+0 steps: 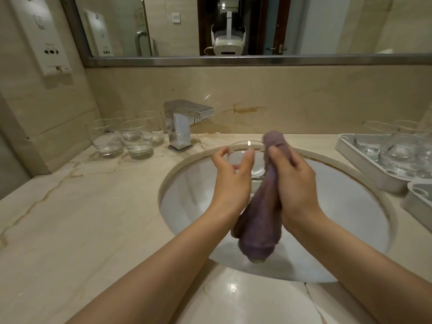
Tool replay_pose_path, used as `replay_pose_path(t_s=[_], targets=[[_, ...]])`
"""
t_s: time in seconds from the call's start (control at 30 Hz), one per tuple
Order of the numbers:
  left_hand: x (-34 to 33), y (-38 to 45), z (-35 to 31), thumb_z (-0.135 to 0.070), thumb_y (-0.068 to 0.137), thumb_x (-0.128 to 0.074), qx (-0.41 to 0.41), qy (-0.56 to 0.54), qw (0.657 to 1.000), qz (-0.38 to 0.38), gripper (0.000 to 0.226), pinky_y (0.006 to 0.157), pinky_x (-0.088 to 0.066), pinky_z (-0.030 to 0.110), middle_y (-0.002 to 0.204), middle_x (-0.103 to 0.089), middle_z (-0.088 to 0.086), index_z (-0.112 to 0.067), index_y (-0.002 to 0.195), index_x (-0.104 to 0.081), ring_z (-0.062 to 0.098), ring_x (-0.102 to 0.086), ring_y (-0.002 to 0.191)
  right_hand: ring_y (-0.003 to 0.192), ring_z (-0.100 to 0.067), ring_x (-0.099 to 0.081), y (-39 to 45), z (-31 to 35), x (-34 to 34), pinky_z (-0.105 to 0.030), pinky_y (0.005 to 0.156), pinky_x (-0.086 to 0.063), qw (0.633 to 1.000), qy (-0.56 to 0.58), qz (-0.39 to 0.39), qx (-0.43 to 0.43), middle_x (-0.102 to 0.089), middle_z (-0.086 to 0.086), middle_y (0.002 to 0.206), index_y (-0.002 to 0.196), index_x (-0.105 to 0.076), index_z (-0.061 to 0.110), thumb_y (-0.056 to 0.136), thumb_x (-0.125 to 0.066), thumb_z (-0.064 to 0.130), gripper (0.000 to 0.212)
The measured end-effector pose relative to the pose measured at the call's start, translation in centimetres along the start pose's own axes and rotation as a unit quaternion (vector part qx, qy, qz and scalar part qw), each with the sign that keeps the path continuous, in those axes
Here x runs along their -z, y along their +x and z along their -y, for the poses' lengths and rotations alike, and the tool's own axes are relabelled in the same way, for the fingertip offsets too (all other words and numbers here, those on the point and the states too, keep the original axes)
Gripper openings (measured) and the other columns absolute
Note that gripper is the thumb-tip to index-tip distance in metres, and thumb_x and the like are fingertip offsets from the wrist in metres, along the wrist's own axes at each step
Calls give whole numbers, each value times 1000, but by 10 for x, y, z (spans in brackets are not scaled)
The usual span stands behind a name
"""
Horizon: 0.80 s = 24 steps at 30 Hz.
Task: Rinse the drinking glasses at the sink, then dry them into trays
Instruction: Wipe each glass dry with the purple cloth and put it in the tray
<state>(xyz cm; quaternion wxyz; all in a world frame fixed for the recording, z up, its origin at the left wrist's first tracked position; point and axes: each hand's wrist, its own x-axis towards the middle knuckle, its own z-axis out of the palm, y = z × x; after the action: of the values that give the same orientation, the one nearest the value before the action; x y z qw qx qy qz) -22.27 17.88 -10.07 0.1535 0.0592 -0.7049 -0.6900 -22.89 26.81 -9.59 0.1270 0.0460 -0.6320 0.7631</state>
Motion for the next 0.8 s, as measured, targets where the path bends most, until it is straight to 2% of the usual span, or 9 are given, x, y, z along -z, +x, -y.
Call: replay_pose_path(t_s=[0.1, 0.17, 0.23, 0.37, 0.47, 0.57, 0.63, 0.73, 0.8], targets=[[2, 3, 4, -45, 100, -36, 57, -80, 993, -62, 43, 87, -51, 33, 97, -55, -5, -19, 134, -30, 8, -58, 89, 107, 2, -53, -13, -16, -10, -18, 98, -43, 956, -180, 37, 230, -51, 1, 117, 131, -55, 26, 86, -65, 32, 46], [3, 4, 4, -48, 100, -33, 78, -99, 989, -74, 45, 93, -52, 41, 104, -58, 0, -18, 133, -32, 16, -61, 97, 111, -9, -52, -12, -27, -13, -28, 99, -45, 935, -207, 49, 282, -48, 3, 116, 131, -53, 29, 83, -59, 40, 50], [2, 1, 2, -47, 100, -32, 60, -81, 993, -66, 44, 90, -52, 41, 99, -59, 0, -17, 132, -33, 15, -61, 92, 110, -9, -53, -8, -27, -13, -26, 99, -45, 944, -176, 32, 276, -49, 2, 115, 131, -55, 24, 82, -57, 42, 52], [-9, -8, 3, -48, 101, -30, 11, -45, 999, -8, 45, 95, -47, 41, 111, -61, 7, -19, 135, -31, 18, -59, 102, 95, 9, -56, 5, -13, -1, -12, 90, -43, 979, -85, -27, 183, -57, -2, 111, 120, -62, 18, 90, -63, 23, 31], [-11, -8, 5, -60, 89, -34, -9, -44, 999, 26, 55, 93, -49, 42, 108, -62, 5, -24, 131, -34, 20, -62, 102, 85, -15, -64, 16, -3, 8, -33, 84, -52, 997, 75, -21, -23, -67, -6, 97, 100, -68, 17, 93, -58, 21, 13], [-10, -9, 4, -64, 73, -40, -29, -29, 996, 74, 66, 78, -52, 35, 101, -63, 1, -28, 129, -35, 16, -65, 88, 86, -33, -68, 21, -1, 12, -45, 86, -54, 963, 171, 2, -206, -68, -18, 100, 95, -65, 12, 91, -58, 30, 20], [-6, -8, 3, -71, 63, -51, -19, 0, 994, 111, 86, 76, -48, 28, 109, -60, 2, -28, 135, -30, 9, -61, 92, 93, -37, -68, 23, -5, 14, -53, 91, -52, 955, 184, 4, -234, -69, -18, 105, 96, -67, 15, 89, -61, 30, 18], [-2, -5, 2, -77, 54, -68, -8, 66, 990, 121, 115, 90, -45, 27, 129, -42, 5, -32, 144, -12, 10, -51, 108, 72, -20, -65, 22, -3, 12, -33, 74, -55, 958, 179, -10, -225, -66, -4, 87, 86, -69, 21, 90, -60, 28, 12], [0, -4, 4, -64, 67, -74, -20, 69, 994, 85, 103, 87, -43, 24, 124, -41, 8, -31, 141, -10, 11, -52, 95, 74, -17, -64, 20, -1, 11, -31, 72, -53, 962, 167, -22, -214, -67, -2, 84, 89, -68, 20, 91, -60, 31, 14]])
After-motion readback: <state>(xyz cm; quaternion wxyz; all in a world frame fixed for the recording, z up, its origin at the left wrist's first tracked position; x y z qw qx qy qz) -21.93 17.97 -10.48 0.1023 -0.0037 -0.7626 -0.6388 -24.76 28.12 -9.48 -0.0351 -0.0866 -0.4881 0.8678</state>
